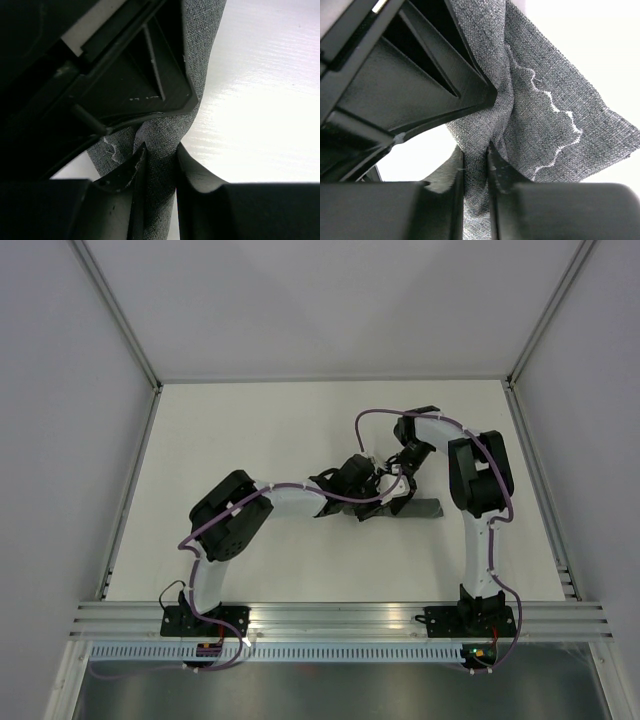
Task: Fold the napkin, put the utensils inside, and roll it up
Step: Roll the napkin at the center of the board.
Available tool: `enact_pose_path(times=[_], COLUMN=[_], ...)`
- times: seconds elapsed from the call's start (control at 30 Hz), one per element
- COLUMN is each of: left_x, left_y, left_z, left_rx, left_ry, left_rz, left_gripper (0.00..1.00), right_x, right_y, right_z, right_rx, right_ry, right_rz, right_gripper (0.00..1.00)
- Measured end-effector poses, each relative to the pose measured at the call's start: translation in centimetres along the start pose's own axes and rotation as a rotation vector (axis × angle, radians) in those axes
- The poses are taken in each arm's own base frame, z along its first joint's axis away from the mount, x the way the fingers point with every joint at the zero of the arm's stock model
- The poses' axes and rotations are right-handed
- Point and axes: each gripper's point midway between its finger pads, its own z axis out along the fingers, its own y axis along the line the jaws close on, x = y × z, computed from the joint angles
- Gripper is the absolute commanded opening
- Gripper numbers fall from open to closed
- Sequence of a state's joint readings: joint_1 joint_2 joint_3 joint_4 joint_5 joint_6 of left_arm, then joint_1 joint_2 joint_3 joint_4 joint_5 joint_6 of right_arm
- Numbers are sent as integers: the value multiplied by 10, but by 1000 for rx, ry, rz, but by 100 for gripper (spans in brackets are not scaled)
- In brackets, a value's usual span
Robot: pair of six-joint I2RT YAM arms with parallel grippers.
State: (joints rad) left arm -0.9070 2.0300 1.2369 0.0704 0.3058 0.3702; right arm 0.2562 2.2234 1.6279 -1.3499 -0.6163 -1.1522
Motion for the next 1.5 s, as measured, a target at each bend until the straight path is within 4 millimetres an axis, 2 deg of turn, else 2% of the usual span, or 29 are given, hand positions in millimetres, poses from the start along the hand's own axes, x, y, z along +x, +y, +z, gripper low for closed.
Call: enact_pose_path(times=[0.2,0.47,0.6,0.77,0.9,1.13,1.27,1.33,1.5], left_x=[0,0,1,1,3,3,4,4,6], left_y=[-5,-8,-12,-23,-33,-38,-43,-45,-48], left_z=[0,0,0,0,-2,-3,-4,-5,-6], left_rx=[33,67,88,141,196,263,297,308,343], left_ry=[-17,-44,-52,-60,-57,-54,-48,-44,-32], left_rz=[-31,-76,-87,-102,-128,-185,-217,-227,-259], left_gripper=[9,7,7,7,7,7,7,7,7], right_x=[0,-2,-4,-5,-1,12,20,24,27], right_y=[2,-3,-11,-24,-19,27,47,54,68], right_z=[-2,-14,-38,-82,-100,-95,-90,-80,-41], right_rx=[12,22,78,200,287,474,624,670,710], right_ry=[-26,-121,-202,-320,-366,-394,-409,-401,-351], right_rz=[22,56,75,64,32,-97,-204,-251,-382], right_gripper=[38,44,46,47,47,51,53,54,54])
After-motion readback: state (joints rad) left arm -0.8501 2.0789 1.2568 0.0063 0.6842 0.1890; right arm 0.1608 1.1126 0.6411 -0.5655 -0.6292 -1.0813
